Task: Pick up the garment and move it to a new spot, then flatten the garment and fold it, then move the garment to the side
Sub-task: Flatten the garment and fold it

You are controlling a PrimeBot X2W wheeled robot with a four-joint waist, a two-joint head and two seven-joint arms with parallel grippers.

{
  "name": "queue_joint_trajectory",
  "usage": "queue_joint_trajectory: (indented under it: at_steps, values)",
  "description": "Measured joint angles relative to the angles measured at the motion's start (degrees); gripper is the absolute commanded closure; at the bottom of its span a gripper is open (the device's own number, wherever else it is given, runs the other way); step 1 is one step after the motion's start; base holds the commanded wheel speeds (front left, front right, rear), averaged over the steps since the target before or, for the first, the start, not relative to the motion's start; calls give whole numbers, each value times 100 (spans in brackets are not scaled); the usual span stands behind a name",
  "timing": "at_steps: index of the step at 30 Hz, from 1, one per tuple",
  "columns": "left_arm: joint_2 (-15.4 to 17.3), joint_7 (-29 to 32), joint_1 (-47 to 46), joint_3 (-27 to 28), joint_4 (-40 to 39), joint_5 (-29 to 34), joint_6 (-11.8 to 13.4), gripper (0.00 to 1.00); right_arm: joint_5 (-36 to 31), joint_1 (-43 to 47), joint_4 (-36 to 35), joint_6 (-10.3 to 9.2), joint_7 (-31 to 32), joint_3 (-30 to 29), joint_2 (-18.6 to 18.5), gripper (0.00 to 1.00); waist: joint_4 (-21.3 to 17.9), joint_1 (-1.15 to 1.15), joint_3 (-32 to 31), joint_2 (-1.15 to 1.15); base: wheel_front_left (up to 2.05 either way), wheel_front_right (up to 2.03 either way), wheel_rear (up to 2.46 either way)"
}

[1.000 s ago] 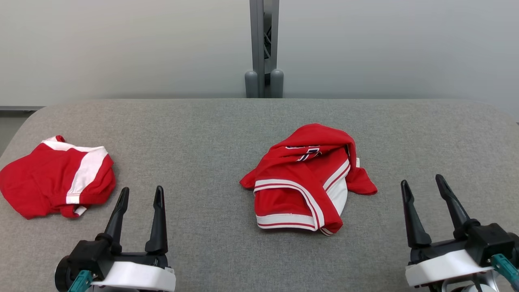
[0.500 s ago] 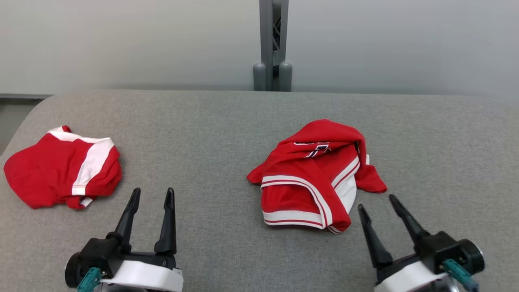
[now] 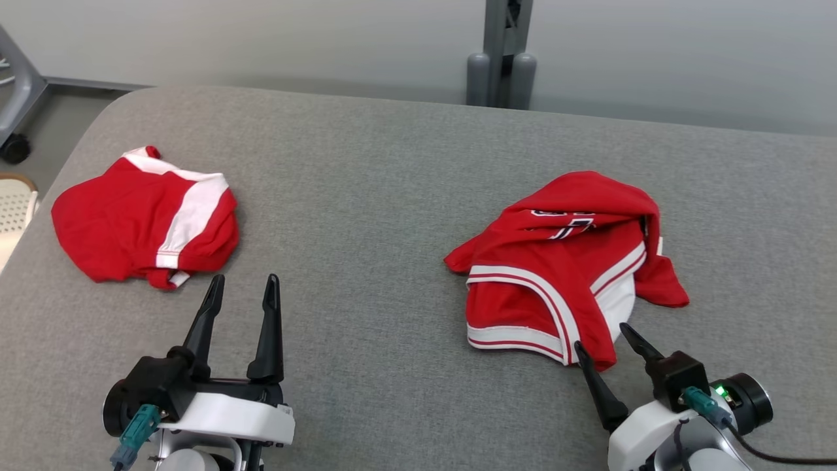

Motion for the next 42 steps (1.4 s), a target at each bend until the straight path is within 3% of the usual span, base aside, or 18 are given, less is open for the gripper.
queue_joint_trajectory:
  at_steps: [4,5,6,7,15,25,31,36,37,38,42]
  values:
    - [0,0,-27,-33,12,-43,-5,0,371,-138,331,0,22,-133,94,0,152,0,65,0,0,0,0]
    - [2,0,-30,-45,14,-44,-5,0,501,-174,413,0,64,-140,119,11,185,0,73,0,0,0,0]
    - [-3,1,-32,-66,18,-45,-5,0,637,-203,495,0,118,-123,143,66,217,0,80,0,0,0,0]
    - [-3,1,-34,-77,20,-45,-4,0,725,-227,568,0,167,-68,153,100,247,0,85,0,0,0,0]
    - [-1,1,-32,-63,36,-43,20,0,1281,-392,608,-1,-88,143,154,100,378,0,25,0,0,0,0]
    - [-4,0,37,-157,56,-43,43,0,1777,-846,-690,-1,-367,1061,52,100,466,0,-320,0,0,0,0]
    - [-2,0,107,-185,37,-56,46,0,2025,-1273,-1091,-1,63,1553,137,100,682,0,-404,0,0,0,0]
    - [-2,0,142,-212,38,-79,52,0,2124,-1540,-714,0,530,1801,214,100,906,0,-405,0,0,0,0]
    - [-2,1,147,-218,38,-85,52,0,2148,-1573,-520,0,619,1839,224,85,950,0,-403,0,0,0,0]
    - [1,0,152,-226,40,-86,52,0,2170,-1606,-335,-1,641,1836,233,0,990,0,-399,0,0,0,0]
    - [-4,0,152,-261,-57,-256,81,0,2061,-1854,477,-1,1021,2037,233,0,1140,0,-368,0,0,0,0]
